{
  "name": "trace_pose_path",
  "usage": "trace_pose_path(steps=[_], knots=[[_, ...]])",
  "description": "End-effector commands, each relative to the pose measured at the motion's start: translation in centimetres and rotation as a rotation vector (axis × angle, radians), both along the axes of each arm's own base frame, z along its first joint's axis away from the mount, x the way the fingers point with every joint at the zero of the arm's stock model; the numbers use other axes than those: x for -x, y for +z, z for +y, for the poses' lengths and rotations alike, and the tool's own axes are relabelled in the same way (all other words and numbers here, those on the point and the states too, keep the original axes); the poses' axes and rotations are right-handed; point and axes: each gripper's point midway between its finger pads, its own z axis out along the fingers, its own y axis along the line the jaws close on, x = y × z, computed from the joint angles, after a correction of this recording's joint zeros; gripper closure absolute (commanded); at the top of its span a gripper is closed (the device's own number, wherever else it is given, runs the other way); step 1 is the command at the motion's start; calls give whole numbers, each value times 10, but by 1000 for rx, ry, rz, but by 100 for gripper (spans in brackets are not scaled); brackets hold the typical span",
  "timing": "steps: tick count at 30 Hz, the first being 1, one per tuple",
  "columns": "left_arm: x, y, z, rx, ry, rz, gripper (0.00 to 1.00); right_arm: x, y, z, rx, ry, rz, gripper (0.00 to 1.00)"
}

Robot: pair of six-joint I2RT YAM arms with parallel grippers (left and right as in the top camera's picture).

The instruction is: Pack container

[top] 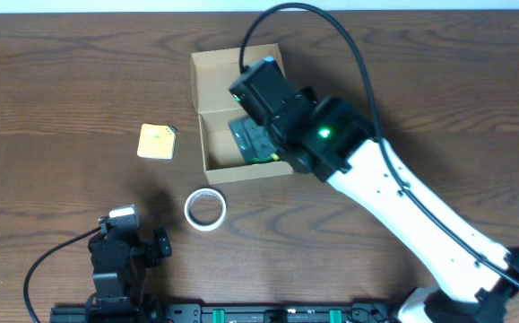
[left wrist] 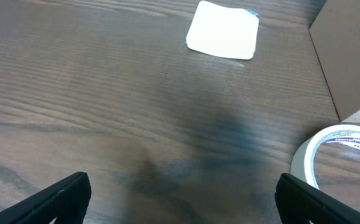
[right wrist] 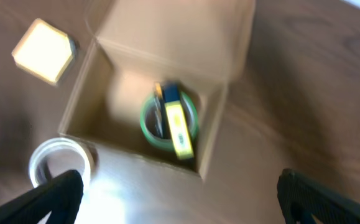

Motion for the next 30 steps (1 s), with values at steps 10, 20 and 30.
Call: trace_pose_path(steps=[10, 20, 30], knots=[[1, -4, 1, -10, 0, 8, 5, 16, 9, -64, 146, -117, 29, 1], [1, -4, 1, -10, 0, 8, 5, 7, 0, -116, -53, -230, -68, 1], [1, -4, 1, -10, 0, 8, 5, 52, -71, -212, -142, -319, -244, 1]])
